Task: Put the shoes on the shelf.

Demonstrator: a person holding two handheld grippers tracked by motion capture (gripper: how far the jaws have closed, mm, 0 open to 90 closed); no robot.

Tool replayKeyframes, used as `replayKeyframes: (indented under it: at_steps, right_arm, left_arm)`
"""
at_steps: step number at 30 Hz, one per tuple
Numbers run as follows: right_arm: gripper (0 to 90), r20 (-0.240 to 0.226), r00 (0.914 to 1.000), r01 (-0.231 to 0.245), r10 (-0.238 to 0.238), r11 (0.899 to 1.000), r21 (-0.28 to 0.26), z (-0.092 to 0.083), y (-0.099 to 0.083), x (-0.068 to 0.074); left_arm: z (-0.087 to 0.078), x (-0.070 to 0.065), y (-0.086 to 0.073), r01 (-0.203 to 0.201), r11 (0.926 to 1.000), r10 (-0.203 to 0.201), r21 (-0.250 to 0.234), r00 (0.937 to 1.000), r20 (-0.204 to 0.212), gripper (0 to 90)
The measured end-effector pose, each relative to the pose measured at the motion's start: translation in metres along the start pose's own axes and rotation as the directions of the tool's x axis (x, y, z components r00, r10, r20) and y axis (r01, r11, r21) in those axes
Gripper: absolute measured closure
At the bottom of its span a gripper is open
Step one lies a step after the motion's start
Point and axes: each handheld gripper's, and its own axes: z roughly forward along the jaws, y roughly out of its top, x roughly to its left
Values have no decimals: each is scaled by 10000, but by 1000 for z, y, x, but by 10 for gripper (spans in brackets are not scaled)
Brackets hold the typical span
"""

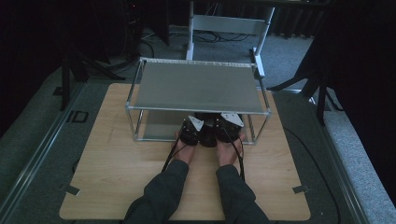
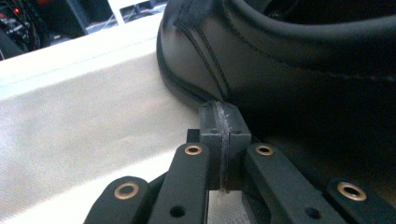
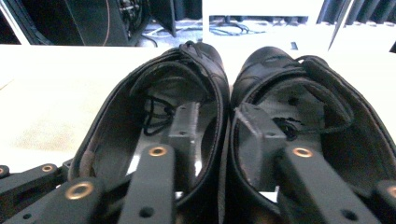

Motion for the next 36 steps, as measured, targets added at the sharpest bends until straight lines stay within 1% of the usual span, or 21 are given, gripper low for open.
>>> replayKeyframes:
  at_steps: [1,2,3,4,5,6,7,8,9,10,12,14,18,20,22,26,29,32,33,34,36]
  right_arm:
    - [618,34,10000,-59,60,9993,-374,-1,-3,1]
    - [618,34,10000,-59,60,9993,-374,-1,-3,1]
    - [574,-97,9999,-90,85,9987,-493,-2,-4,2]
    - [574,-97,9999,-90,85,9987,-493,-2,-4,2]
    - [549,-118,9999,-113,107,9984,-551,-2,-4,2]
    - [495,-346,9993,-130,108,9979,-631,-3,-4,2]
    - [464,-475,9989,-87,51,9970,-765,-5,-5,2]
    - [463,-585,9983,-2,-52,9958,-920,-6,-6,2]
    - [460,-561,9984,59,-114,9952,-977,-7,-6,3]
    - [429,-675,9977,37,-104,9952,-982,-9,-6,2]
    - [418,-1035,9945,44,-145,9953,-966,-15,-4,1]
    - [416,-970,9943,340,-439,9942,-1017,-23,-4,1]
    - [411,-1164,9914,471,-604,9924,-1135,-39,-1,-6]
    - [403,-1308,9889,574,-708,9930,-1033,-46,2,-11]
    - [402,-1310,9875,762,-875,9931,-896,-51,4,-16]
    - [400,-1361,9872,786,-826,9963,-343,-57,3,-27]
    - [390,-1539,9853,773,-745,9969,123,-65,2,-34]
    - [385,-1666,9817,1003,-918,9940,431,-73,0,-40]
    - [381,-1727,9807,1028,-917,9931,563,-76,0,-42]
    - [380,-1773,9803,996,-866,9929,656,-77,-1,-45]
    - [380,-1788,9804,976,-829,9924,754,-79,-2,-48]
  left_arm:
    - [0,2,0,97,9999,-98,50,9999,93,899]
    - [0,2,0,97,9999,-98,50,9999,93,898]
    - [0,2,0,198,9998,-200,91,9997,142,897]
    - [0,2,0,198,9998,-200,91,9997,142,894]
    - [0,3,0,219,9997,-220,79,9997,131,894]
    - [0,4,0,309,9995,-310,88,9994,132,873]
    - [0,4,0,403,9991,-404,114,9991,114,850]
    - [0,6,0,455,9988,-457,160,9989,113,829]
    - [0,7,0,554,9983,-556,161,9983,146,808]
    - [0,7,0,655,9977,-658,180,9977,188,800]
    - [-1,9,0,718,9972,-724,227,9970,264,777]
    - [-3,11,1,730,9970,-738,259,9968,294,748]
    - [-11,14,0,737,9969,-753,273,9951,637,711]
    - [-16,15,-1,836,9962,-854,247,9928,835,689]
    - [-21,17,-2,841,9961,-863,267,9912,1005,673]
    - [-32,17,-3,813,9965,-832,191,9877,1322,656]
    - [-42,16,-5,639,9979,-649,114,9854,1572,647]
    - [-50,18,-9,589,9981,-606,154,9829,1740,638]
    - [-50,18,-9,589,9981,-606,154,9829,1740,634]
    - [-54,19,-11,568,9982,-590,175,9816,1815,633]
    - [-54,19,-11,568,9982,-590,175,9816,1815,631]
